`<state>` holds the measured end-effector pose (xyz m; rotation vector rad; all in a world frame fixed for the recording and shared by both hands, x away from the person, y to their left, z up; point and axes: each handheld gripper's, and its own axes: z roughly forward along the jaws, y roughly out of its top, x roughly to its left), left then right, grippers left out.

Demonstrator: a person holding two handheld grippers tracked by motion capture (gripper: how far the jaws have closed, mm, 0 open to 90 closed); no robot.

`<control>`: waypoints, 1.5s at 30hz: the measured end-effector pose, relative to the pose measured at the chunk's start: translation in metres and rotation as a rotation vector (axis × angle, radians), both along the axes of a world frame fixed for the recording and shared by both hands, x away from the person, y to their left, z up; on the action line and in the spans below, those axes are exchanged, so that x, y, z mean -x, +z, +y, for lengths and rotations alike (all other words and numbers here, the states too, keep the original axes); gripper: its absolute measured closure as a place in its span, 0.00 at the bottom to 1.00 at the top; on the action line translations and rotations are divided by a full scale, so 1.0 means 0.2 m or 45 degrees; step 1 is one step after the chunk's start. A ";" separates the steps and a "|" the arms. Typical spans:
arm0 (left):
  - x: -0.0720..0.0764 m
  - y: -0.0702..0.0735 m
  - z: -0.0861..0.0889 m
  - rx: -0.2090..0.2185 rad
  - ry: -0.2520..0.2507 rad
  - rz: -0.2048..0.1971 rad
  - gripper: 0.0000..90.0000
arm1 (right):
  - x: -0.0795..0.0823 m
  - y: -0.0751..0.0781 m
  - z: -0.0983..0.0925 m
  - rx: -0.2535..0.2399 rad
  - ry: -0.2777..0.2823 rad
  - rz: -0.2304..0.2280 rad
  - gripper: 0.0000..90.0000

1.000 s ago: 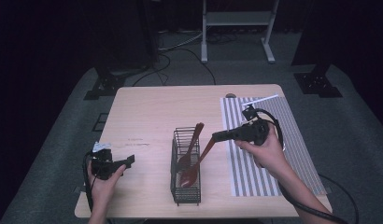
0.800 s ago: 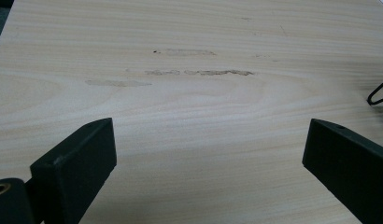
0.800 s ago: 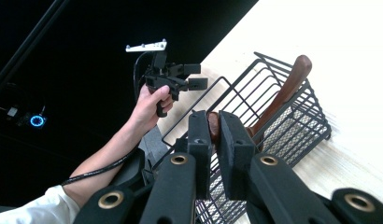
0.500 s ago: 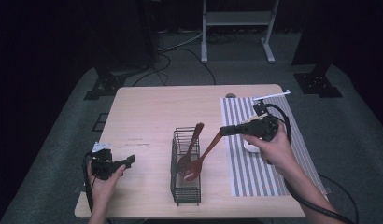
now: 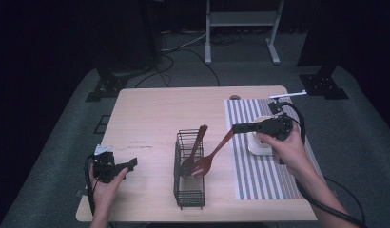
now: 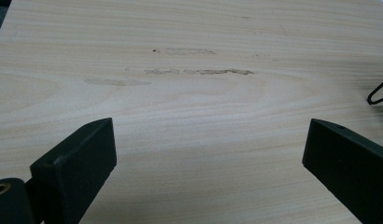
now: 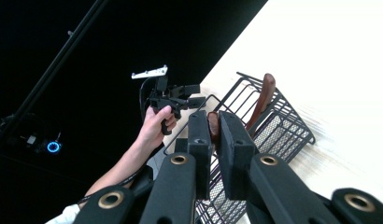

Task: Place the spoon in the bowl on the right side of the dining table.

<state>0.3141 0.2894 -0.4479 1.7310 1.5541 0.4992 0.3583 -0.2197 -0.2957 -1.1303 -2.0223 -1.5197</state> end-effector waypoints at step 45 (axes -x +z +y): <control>0.00 0.00 0.01 -0.006 0.004 0.002 0.02 | -0.07 -0.10 -0.29 0.002 -0.194 0.071 0.93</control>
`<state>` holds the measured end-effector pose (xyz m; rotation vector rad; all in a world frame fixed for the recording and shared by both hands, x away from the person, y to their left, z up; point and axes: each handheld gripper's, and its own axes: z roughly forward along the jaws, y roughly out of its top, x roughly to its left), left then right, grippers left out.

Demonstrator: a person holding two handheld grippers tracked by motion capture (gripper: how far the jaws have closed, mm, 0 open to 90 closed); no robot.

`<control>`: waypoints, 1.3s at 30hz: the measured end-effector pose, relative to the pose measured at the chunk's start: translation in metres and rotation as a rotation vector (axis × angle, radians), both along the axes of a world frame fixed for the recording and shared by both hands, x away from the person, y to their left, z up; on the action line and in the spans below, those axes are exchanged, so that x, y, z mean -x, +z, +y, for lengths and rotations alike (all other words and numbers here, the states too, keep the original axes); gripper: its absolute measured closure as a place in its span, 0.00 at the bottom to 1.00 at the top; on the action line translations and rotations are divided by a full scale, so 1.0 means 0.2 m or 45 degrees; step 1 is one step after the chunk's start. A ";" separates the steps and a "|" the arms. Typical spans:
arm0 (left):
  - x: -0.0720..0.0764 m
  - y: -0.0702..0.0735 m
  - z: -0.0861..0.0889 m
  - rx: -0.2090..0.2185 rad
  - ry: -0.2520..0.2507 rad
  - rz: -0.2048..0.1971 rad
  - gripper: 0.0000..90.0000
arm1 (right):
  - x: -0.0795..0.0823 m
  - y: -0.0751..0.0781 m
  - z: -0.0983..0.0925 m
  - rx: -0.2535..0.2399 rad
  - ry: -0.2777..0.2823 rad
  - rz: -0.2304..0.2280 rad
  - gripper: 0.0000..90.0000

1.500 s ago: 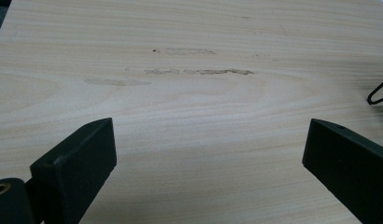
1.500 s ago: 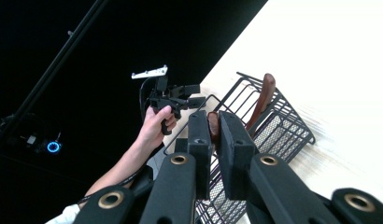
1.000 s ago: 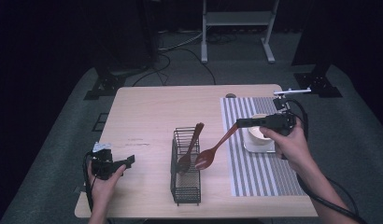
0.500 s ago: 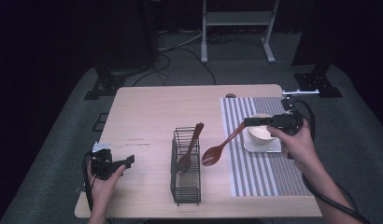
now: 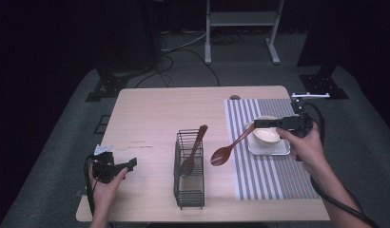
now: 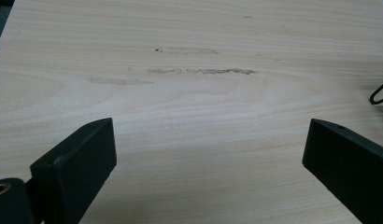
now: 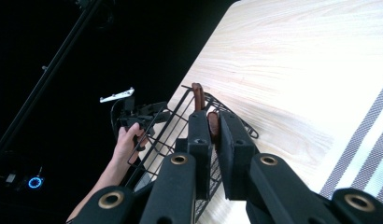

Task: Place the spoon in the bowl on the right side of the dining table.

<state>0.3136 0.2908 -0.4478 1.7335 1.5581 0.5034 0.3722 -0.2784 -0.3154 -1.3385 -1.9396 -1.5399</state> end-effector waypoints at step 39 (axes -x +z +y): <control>0.00 0.00 0.00 0.004 0.001 0.000 0.02 | -0.07 -0.11 -0.26 0.055 -0.214 0.061 0.93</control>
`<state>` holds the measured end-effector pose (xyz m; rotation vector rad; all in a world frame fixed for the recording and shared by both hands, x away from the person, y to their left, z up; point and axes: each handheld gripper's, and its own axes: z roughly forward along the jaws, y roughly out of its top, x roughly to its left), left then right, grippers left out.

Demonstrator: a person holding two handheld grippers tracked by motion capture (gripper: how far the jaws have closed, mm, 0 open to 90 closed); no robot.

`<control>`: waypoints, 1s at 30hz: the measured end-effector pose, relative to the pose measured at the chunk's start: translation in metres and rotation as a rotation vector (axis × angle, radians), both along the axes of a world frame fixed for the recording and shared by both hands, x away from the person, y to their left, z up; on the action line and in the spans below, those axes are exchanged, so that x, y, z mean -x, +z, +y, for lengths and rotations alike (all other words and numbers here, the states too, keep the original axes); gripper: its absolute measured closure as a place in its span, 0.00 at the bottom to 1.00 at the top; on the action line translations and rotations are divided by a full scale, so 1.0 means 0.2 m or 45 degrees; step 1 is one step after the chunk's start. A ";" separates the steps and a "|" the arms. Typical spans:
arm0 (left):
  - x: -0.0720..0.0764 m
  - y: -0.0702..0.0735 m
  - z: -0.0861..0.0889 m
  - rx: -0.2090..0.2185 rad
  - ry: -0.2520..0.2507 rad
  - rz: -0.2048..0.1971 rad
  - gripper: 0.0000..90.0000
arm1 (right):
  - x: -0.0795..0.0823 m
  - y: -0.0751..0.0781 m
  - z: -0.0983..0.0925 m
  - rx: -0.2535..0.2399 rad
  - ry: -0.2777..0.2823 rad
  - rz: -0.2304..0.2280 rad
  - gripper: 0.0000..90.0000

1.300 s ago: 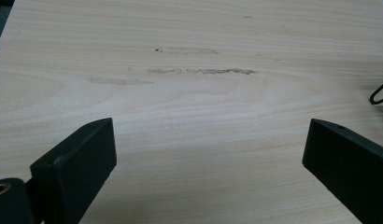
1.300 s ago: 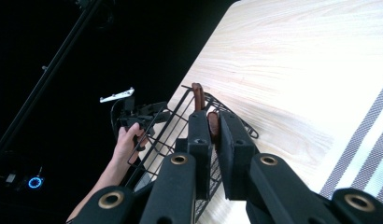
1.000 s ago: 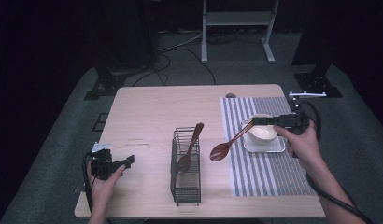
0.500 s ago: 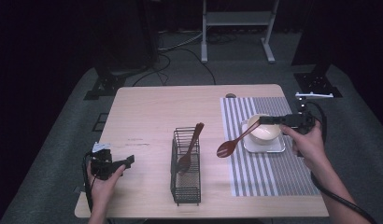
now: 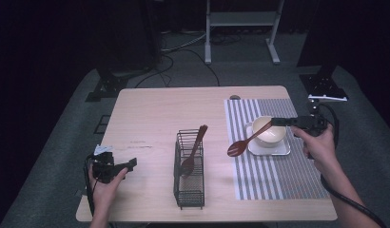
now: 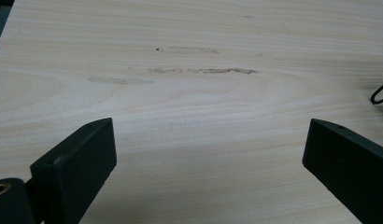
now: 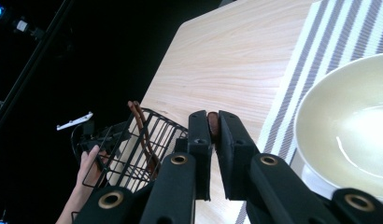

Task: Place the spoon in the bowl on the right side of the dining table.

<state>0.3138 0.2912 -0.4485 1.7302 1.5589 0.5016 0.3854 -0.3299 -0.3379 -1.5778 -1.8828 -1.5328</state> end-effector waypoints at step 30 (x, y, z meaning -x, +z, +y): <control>0.00 0.00 0.00 0.003 0.003 0.000 0.02 | -0.02 -0.07 -0.18 0.007 -0.152 0.032 0.93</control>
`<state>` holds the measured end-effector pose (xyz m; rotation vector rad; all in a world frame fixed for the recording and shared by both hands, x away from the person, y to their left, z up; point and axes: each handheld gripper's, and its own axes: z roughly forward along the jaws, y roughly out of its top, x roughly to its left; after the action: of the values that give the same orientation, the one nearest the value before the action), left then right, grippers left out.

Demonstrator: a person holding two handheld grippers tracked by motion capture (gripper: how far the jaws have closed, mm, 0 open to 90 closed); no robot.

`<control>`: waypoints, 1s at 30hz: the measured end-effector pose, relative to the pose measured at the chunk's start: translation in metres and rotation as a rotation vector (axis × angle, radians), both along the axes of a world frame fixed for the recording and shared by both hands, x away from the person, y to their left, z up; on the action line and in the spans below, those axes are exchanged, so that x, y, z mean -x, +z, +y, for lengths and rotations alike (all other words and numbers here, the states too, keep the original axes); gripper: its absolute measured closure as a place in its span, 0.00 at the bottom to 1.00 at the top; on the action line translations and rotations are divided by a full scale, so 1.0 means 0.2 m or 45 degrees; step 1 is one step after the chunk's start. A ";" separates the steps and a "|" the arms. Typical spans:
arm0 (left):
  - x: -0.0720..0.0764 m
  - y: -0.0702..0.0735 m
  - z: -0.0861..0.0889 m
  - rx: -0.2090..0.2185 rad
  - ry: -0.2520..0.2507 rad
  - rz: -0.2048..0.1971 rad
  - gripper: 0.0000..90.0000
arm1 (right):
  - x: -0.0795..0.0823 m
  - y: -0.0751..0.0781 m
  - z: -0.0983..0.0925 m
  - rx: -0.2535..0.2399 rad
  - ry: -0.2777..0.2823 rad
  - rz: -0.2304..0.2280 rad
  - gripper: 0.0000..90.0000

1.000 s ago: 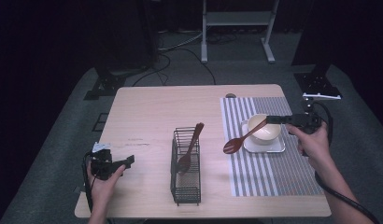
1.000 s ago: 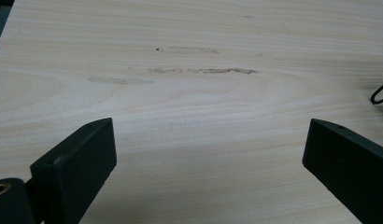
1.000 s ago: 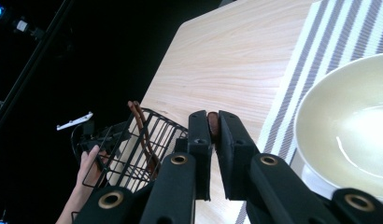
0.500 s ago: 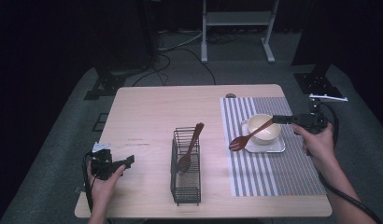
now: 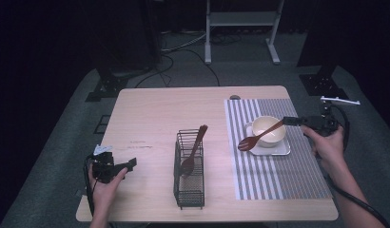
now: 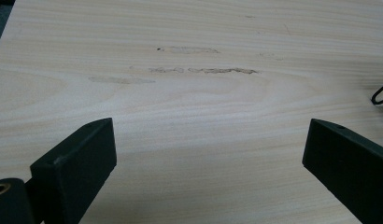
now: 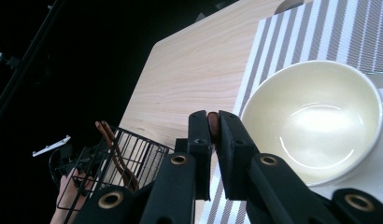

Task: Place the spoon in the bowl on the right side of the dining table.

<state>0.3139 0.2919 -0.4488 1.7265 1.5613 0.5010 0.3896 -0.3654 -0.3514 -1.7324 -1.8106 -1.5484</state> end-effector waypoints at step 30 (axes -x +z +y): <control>0.00 0.00 0.00 -0.002 -0.002 0.000 0.02 | 0.01 -0.02 -0.16 0.002 -0.165 0.011 0.93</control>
<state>0.3140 0.2915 -0.4491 1.7284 1.5602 0.5015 0.3871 -0.3983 -0.3548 -1.8881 -1.7272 -1.5841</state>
